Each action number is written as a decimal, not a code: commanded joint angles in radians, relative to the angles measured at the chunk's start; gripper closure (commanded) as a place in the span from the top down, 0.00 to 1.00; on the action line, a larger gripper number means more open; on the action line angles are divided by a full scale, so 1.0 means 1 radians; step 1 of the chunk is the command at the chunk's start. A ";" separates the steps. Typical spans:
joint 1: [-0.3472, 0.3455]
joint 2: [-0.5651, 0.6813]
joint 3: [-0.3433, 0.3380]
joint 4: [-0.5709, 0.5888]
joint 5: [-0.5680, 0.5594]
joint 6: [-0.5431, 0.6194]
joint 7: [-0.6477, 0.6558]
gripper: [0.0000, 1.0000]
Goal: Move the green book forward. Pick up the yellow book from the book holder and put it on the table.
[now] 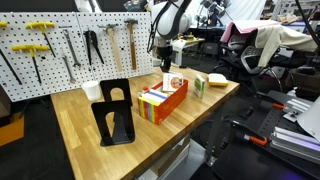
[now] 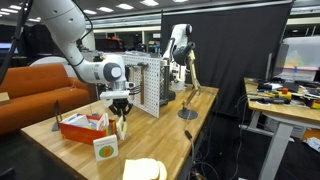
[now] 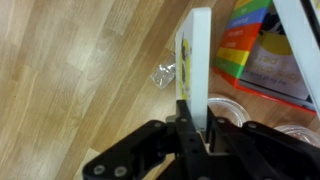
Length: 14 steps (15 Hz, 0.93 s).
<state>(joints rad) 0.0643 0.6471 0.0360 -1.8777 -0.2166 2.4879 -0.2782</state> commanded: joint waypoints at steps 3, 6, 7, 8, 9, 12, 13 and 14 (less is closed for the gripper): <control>-0.002 0.030 0.009 0.063 -0.002 -0.081 0.002 0.04; -0.003 0.032 0.012 0.069 0.000 -0.099 0.001 0.26; -0.003 0.031 0.013 0.068 0.001 -0.101 0.001 0.37; -0.003 0.030 0.013 0.067 0.001 -0.103 0.001 0.47; -0.003 0.030 0.013 0.066 0.002 -0.104 0.003 0.53; -0.005 0.028 0.015 0.063 0.006 -0.108 0.004 0.74; -0.005 0.028 0.015 0.062 0.006 -0.109 0.006 0.81; -0.005 0.027 0.015 0.061 0.006 -0.110 0.006 0.88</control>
<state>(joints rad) 0.0648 0.6678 0.0443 -1.8353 -0.2155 2.4106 -0.2781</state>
